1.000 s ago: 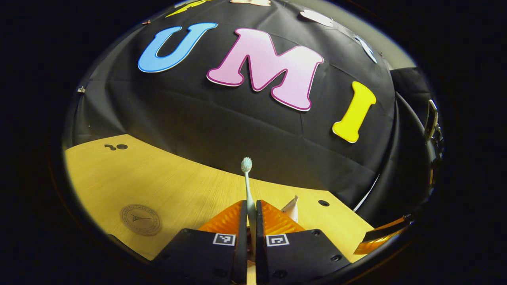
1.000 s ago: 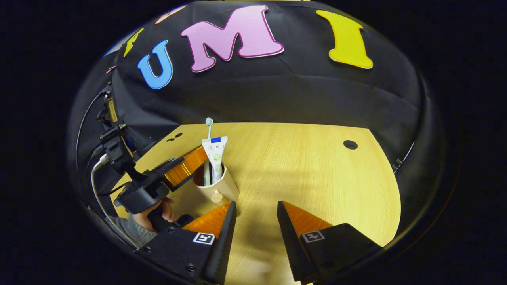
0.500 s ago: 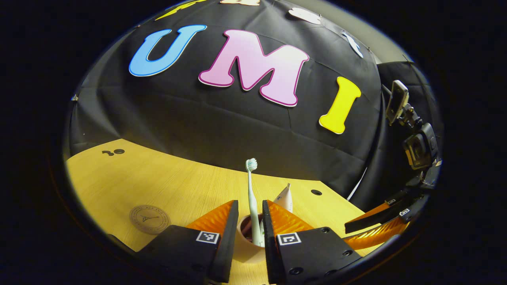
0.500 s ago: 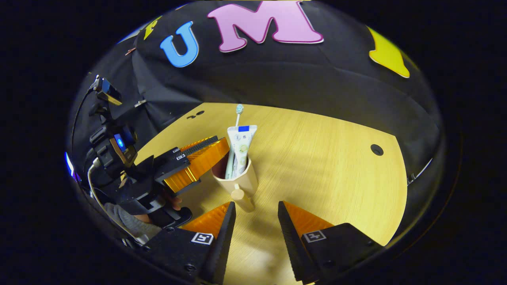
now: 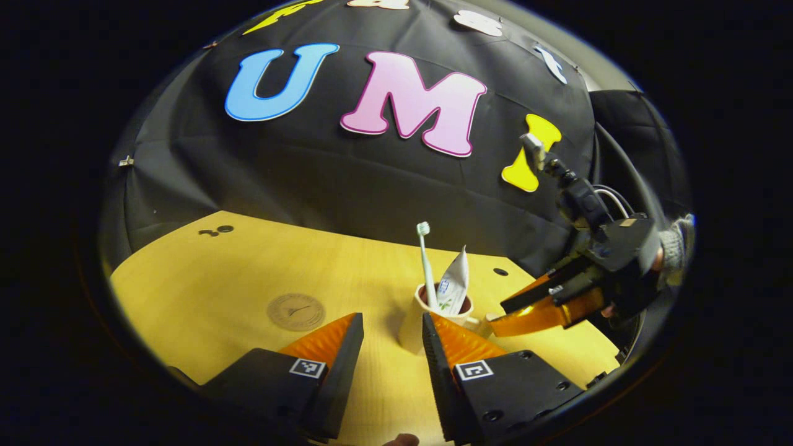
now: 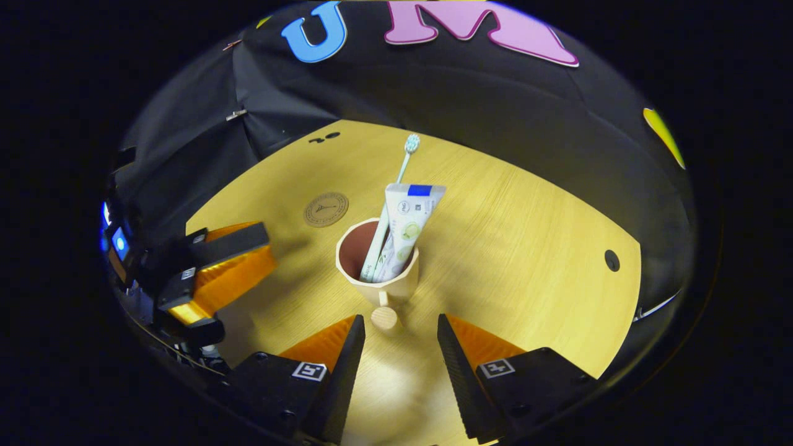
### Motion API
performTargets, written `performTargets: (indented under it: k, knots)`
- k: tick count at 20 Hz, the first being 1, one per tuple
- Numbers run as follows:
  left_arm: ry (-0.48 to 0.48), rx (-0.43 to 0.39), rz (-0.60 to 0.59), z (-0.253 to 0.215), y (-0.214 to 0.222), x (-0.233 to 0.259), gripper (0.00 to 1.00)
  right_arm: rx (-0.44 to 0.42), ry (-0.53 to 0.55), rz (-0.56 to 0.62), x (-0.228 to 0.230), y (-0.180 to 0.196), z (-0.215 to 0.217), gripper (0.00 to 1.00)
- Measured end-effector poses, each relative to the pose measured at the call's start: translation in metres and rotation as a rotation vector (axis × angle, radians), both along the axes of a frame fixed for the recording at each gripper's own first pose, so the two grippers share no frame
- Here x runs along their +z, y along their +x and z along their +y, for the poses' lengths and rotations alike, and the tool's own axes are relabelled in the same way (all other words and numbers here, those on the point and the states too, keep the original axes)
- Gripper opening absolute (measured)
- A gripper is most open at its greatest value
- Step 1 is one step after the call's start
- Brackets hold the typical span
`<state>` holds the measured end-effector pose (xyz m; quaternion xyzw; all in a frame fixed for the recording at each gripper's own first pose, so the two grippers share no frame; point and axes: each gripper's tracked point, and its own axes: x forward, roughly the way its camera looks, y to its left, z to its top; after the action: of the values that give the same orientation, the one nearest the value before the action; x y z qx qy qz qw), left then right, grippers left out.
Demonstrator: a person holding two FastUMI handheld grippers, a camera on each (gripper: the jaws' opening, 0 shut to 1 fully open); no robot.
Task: Put the toothbrush and toothpaste on the desktop into the cup, then pick up the cup and place it on the coaster on the desktop.
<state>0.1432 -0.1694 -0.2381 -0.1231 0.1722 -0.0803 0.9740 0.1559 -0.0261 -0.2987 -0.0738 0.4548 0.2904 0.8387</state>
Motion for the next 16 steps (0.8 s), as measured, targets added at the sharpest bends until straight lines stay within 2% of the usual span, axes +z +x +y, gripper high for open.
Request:
performTargets:
  k: [1, 2, 8, 16]
  knots:
    - [0.001, 0.008, 0.016, 0.006, -0.010, -0.001, 0.69, 0.014, -0.012, 0.016, -0.007, 0.000, 0.005, 0.73]
    - [0.007, 0.019, 0.030, 0.014, -0.020, -0.002, 0.63, 0.031, -0.025, 0.030, -0.013, -0.002, 0.009, 0.73]
    - [-0.002, 0.096, 0.102, 0.056, -0.070, -0.001, 0.64, 0.068, -0.087, 0.093, -0.039, 0.003, 0.025, 0.73]
    - [0.009, 0.166, 0.140, 0.096, -0.093, -0.008, 0.64, 0.089, -0.178, 0.116, -0.063, 0.013, 0.032, 0.70]
